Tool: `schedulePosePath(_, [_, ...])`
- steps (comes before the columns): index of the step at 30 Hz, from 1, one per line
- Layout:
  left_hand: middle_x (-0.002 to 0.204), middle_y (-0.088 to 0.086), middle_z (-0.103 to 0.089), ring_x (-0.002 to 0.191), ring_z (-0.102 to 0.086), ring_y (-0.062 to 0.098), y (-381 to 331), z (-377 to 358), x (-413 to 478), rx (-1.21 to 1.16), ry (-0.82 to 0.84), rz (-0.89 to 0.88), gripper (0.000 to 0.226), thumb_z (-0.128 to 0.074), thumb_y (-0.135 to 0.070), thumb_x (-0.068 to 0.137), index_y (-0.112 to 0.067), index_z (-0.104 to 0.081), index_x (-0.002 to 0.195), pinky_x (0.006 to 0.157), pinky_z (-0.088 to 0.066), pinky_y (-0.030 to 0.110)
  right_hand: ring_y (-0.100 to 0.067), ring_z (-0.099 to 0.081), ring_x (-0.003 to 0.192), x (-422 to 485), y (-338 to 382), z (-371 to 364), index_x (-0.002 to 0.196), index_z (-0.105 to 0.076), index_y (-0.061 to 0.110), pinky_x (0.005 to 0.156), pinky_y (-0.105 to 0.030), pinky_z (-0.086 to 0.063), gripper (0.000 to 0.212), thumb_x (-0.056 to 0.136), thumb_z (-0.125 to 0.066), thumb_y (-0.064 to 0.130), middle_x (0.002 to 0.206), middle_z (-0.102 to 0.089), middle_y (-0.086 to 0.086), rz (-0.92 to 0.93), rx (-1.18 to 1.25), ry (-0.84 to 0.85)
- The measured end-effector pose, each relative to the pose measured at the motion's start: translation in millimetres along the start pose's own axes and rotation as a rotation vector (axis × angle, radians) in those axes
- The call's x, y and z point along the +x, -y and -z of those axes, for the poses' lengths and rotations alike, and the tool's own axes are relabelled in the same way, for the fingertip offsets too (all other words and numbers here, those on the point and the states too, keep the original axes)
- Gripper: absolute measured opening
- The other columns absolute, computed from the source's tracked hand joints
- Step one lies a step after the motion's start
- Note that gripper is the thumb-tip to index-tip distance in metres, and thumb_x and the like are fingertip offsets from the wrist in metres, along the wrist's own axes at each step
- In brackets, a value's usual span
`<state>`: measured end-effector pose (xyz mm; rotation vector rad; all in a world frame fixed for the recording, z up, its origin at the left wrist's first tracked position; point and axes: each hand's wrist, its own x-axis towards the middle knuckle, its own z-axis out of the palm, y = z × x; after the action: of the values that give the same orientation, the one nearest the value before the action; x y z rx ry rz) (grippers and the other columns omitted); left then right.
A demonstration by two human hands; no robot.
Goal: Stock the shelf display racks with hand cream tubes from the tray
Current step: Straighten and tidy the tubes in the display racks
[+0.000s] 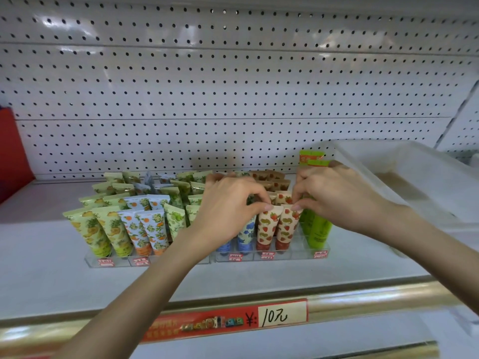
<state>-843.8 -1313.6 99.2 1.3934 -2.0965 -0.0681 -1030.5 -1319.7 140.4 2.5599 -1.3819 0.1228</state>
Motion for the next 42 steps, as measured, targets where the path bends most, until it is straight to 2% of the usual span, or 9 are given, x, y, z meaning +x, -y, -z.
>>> schedulePosePath(5, [0.082, -0.022, -0.058, 0.083, -0.049, -0.002, -2, -2, -3, -0.042, -0.014, 0.037, 0.012, -0.064, -0.043, 0.082, -0.034, -0.07, 0.08, 0.08, -0.015, 0.025, -0.011, -0.054, 0.099, 0, -3, -1, 0.093, -0.066, 0.029, 0.093, -0.027, -0.031, 0.018, 0.09, -0.053, 0.043, 0.1, -0.052, 0.013, 0.013, 0.003, -0.007])
schedulePosePath(17, [0.076, -0.022, -0.056, 0.08, -0.048, -0.002, 0, 0, -2, -0.032, 0.015, 0.059, 0.012, -0.064, -0.046, 0.081, -0.035, -0.068, 0.083, 0.072, -0.01, 0.02, -0.011, -0.053, 0.098, 1, -2, -1, 0.097, -0.067, 0.033, 0.091, -0.029, -0.033, 0.016, 0.09, -0.055, 0.041, 0.09, -0.042, 0.015, 0.007, 0.036, -0.02])
schedulePosePath(21, [0.077, -0.023, -0.056, 0.081, -0.048, -0.001, 0, 0, -2, -0.036, 0.028, 0.053, 0.013, -0.064, -0.047, 0.081, -0.035, -0.067, 0.085, 0.072, -0.01, 0.021, -0.012, -0.053, 0.097, 2, -4, 0, 0.097, -0.067, 0.034, 0.088, -0.028, -0.033, 0.015, 0.09, -0.055, 0.04, 0.093, -0.046, 0.015, 0.014, 0.061, -0.031])
schedulePosePath(23, [0.082, -0.023, -0.06, 0.083, -0.05, -0.001, 0, 2, -1, -0.049, 0.02, 0.052, 0.016, -0.063, -0.049, 0.08, -0.036, -0.068, 0.087, 0.078, -0.012, 0.022, -0.012, -0.054, 0.092, 3, -7, 4, 0.095, -0.067, 0.034, 0.084, -0.028, -0.039, 0.013, 0.089, -0.057, 0.041, 0.094, -0.051, 0.014, 0.005, 0.112, -0.052])
schedulePosePath(25, [0.089, -0.022, -0.064, 0.087, -0.054, 0.001, 3, 5, 2, -0.071, 0.01, 0.062, 0.017, -0.062, -0.049, 0.08, -0.037, -0.069, 0.089, 0.088, -0.02, 0.024, -0.009, -0.052, 0.087, 6, -11, 9, 0.092, -0.068, 0.034, 0.074, -0.027, -0.036, 0.012, 0.087, -0.06, 0.041, 0.092, -0.053, 0.013, -0.007, 0.182, -0.09])
schedulePosePath(27, [0.09, -0.023, -0.065, 0.092, -0.057, 0.003, 5, 10, 5, -0.101, 0.012, 0.077, 0.015, -0.062, -0.048, 0.081, -0.037, -0.07, 0.088, 0.098, -0.032, 0.034, -0.007, -0.049, 0.085, 12, -17, 13, 0.09, -0.068, 0.033, 0.069, -0.025, -0.028, 0.012, 0.085, -0.062, 0.042, 0.09, -0.052, 0.013, -0.029, 0.22, -0.12])
schedulePosePath(29, [0.09, -0.023, -0.065, 0.094, -0.057, 0.004, 7, 14, 8, -0.113, 0.027, 0.084, 0.016, -0.062, -0.048, 0.08, -0.037, -0.07, 0.088, 0.096, -0.039, 0.043, -0.008, -0.049, 0.085, 19, -24, 14, 0.09, -0.067, 0.035, 0.068, -0.025, -0.028, 0.012, 0.084, -0.062, 0.044, 0.089, -0.051, 0.013, -0.05, 0.212, -0.123])
schedulePosePath(37, [0.087, -0.021, -0.058, 0.087, -0.051, 0.004, 3, 6, 6, -0.023, 0.126, 0.037, 0.015, -0.063, -0.05, 0.08, -0.039, -0.068, 0.088, 0.1, -0.026, 0.036, -0.011, -0.048, 0.094, 32, -15, 7, 0.1, -0.064, 0.032, 0.089, -0.028, -0.025, 0.017, 0.088, -0.058, 0.042, 0.092, -0.04, 0.013, 0.04, -0.043, 0.071])
schedulePosePath(42, [0.087, -0.022, -0.056, 0.085, -0.047, 0.003, 6, 4, 7, -0.048, 0.137, 0.048, 0.01, -0.063, -0.045, 0.081, -0.038, -0.068, 0.087, 0.099, -0.024, 0.037, -0.008, -0.045, 0.09, 37, -14, 0, 0.1, -0.064, 0.029, 0.083, -0.025, -0.021, 0.014, 0.091, -0.056, 0.036, 0.091, -0.04, 0.013, 0.056, -0.103, 0.105])
